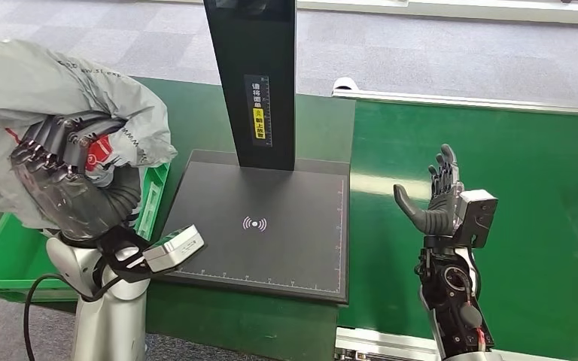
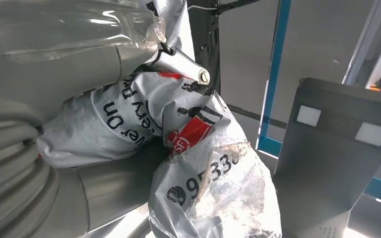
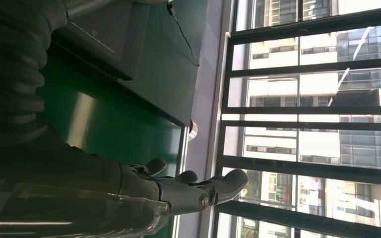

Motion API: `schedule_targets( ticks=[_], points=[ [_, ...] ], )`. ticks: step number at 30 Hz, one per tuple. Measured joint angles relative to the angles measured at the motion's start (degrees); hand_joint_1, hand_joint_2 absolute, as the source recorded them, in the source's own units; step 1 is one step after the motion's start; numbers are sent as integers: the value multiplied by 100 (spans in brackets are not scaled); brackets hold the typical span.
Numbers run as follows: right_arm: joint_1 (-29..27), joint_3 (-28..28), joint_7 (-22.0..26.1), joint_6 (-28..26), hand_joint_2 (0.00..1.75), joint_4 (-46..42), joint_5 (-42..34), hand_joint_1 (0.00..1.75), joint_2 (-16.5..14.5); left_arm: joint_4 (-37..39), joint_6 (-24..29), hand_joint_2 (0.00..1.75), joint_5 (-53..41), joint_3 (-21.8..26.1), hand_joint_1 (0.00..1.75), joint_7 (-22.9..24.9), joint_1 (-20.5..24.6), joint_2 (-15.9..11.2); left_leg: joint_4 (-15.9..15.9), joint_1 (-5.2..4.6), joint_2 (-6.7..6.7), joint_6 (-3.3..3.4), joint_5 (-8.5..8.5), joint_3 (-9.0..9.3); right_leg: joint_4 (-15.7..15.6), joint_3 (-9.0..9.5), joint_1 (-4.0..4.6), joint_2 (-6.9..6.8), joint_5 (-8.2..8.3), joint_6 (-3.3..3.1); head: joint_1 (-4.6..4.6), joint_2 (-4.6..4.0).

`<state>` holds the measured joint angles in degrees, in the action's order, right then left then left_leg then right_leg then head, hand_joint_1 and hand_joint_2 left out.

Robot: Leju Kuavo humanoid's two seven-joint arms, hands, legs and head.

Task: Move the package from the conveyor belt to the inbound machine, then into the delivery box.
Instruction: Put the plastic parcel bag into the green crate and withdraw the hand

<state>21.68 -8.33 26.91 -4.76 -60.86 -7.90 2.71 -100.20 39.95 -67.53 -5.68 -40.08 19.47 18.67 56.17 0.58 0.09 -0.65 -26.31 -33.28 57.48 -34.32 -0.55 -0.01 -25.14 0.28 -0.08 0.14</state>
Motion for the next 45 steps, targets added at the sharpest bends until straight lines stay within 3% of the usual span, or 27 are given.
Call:
schedule_targets(
  ticks=[3, 7, 10, 14, 19, 35, 42, 45],
  points=[
    [9, -2, -17, -30, 175, 13, 73, 0, 0, 263, 0, 175, -438, 123, 175, 404, 5, 2, 0, 0, 0, 0, 0, 3, -1, 0, 0, 0, -1, 1, 1, 0],
    [-23, -1, -36, -70, 175, 14, 271, 0, -3, 1516, -3, 175, -1582, 385, 175, 1775, 127, 10, 1, -1, 0, 1, 1, 5, -2, 4, -1, 0, 0, 1, 2, 0],
    [-71, 5, -17, -64, 175, 14, 340, 0, 0, 2505, -2, 175, -1701, 672, 175, 2033, 261, 17, 1, -1, 9, 1, 1, 6, -2, 3, -1, 4, 2, 1, 2, 1],
    [-107, 36, 0, -42, 175, 14, 365, 0, 22, 3244, 0, 175, -1564, 899, 175, 2105, 301, 15, 3, -1, 10, 0, -1, 2, -1, -3, -1, 4, 1, 2, 1, 1],
    [-117, 44, 0, -20, 175, 14, 371, 0, 36, 3628, 4, 175, -1544, 1006, 175, 2109, 364, 15, 2, -1, 9, -1, -6, -4, -1, -9, -1, 5, -1, 2, 1, 0],
    [-134, 59, 3, 11, 175, 22, 373, 0, 45, 4037, 9, 175, -1487, 1201, 172, 2100, 460, 15, 2, -1, 9, -1, -6, -5, -1, -9, -1, 5, -1, 2, 1, 0],
    [-84, 56, 48, 80, 175, 115, 372, 0, 75, 4417, 11, 175, -1498, 1502, 174, 2282, 575, -11, 1, -1, 9, -1, -6, -7, -1, -8, -1, 5, -1, 2, 1, 0],
    [-34, 53, 58, 126, 175, 177, 376, 0, 77, 4477, 13, 175, -1410, 1822, 175, 2015, 595, -9, 0, 0, 12, -1, -6, -6, 0, -9, 0, 5, -1, 2, 1, -1]
  ],
)
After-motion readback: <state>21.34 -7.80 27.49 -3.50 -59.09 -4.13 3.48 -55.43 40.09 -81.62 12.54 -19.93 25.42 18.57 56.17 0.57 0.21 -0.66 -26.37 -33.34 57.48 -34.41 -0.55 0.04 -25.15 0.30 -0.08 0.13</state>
